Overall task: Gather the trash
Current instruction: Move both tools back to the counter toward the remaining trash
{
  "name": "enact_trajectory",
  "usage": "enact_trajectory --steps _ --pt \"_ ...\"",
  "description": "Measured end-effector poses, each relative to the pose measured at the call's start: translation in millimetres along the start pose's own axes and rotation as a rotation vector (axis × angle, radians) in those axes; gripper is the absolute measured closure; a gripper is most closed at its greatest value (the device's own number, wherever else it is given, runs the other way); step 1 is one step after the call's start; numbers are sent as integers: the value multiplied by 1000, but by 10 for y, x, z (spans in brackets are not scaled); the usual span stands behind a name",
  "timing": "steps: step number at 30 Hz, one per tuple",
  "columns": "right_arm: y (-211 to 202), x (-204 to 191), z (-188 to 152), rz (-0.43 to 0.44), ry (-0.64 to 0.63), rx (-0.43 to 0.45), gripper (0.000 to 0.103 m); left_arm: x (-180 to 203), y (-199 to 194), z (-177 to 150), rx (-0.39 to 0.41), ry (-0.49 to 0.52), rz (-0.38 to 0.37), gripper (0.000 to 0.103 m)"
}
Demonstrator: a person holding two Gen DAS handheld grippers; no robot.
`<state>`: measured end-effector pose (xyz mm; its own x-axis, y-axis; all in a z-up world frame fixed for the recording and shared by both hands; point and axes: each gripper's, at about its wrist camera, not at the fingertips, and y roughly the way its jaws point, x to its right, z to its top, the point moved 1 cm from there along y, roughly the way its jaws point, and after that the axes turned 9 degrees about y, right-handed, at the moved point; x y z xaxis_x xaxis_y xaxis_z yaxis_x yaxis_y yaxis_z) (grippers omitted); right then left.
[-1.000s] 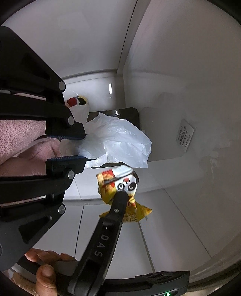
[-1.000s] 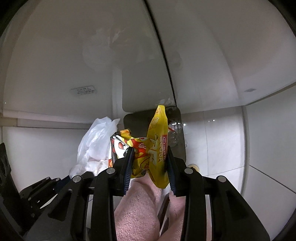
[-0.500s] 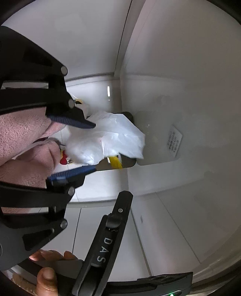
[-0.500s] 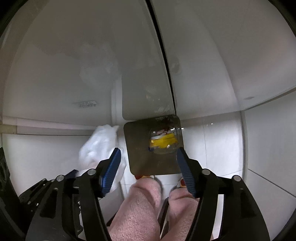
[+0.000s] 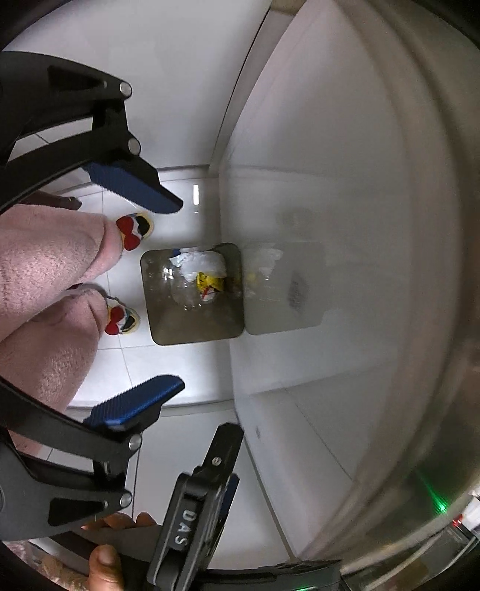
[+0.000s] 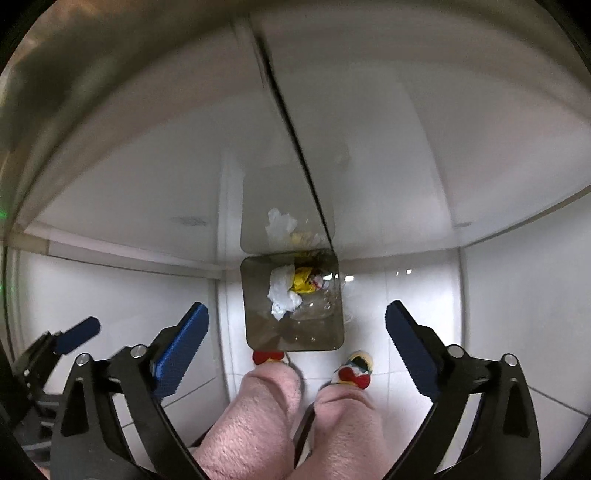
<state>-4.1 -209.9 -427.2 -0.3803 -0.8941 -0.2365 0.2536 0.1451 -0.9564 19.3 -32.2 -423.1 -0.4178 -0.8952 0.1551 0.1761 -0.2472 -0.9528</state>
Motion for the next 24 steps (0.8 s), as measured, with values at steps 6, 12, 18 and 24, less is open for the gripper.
enact_trajectory --steps 6,12,18,24 --pt "-723 -30 64 -2 -59 116 4 118 -618 127 103 45 38 8" --pt "-1366 -63 199 25 -45 235 4 194 -1225 319 228 94 79 8" --pt "-1793 -148 465 46 -47 337 3 193 -1653 589 331 84 84 8" --pt "-1922 -213 785 63 -27 394 3 112 -1845 852 397 78 88 8"
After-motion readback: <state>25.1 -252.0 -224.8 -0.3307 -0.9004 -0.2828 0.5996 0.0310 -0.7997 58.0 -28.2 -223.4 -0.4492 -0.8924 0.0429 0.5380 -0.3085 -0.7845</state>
